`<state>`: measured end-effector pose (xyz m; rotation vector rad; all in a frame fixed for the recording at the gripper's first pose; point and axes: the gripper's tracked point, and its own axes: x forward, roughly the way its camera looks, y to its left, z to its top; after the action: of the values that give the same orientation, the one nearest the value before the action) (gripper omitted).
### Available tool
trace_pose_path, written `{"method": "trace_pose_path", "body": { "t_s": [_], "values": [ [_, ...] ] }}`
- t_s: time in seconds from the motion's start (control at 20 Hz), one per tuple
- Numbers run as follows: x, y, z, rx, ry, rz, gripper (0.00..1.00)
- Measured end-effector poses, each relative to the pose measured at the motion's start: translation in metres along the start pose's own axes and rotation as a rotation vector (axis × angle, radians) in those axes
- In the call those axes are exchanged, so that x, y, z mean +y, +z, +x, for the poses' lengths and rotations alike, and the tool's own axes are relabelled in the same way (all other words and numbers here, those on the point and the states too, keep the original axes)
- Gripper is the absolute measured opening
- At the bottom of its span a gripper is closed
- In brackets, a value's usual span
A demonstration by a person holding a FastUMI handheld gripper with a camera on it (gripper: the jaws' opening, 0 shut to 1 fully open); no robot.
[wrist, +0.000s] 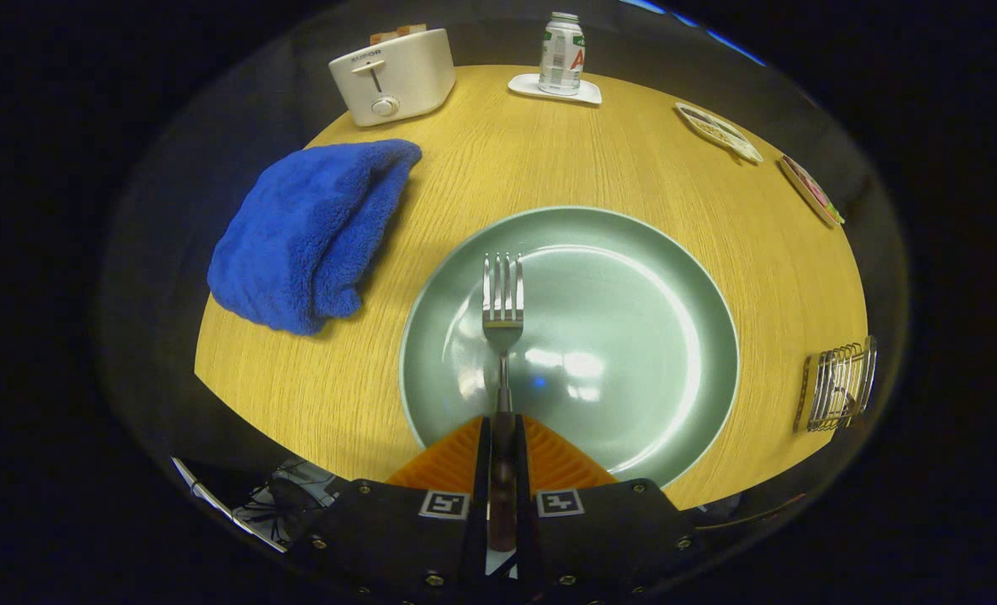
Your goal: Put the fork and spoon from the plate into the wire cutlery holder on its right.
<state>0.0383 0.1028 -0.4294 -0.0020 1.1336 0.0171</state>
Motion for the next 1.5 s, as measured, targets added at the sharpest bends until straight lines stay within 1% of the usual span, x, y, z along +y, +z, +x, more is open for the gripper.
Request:
{"method": "trace_pose_path", "body": {
  "t_s": [0.05,0.1,0.15,0.3,0.75,1.2,1.5],
  "values": [
    [0.003,0.002,0.003,-0.01,0.008,0.008,0.15],
    [0.002,0.001,0.0,-0.012,0.006,0.0,0.07],
    [0.0,0.002,0.0,-0.018,-0.004,-0.003,0.07],
    [-0.003,0.002,-0.003,-0.037,-0.017,-0.007,0.07],
    [-0.026,0.029,-0.033,-0.111,-0.069,0.024,0.07],
    [-0.054,0.046,-0.061,-0.164,-0.106,0.099,0.07],
    [-0.097,0.046,-0.079,-0.177,-0.169,0.195,0.07]
  ]
}}
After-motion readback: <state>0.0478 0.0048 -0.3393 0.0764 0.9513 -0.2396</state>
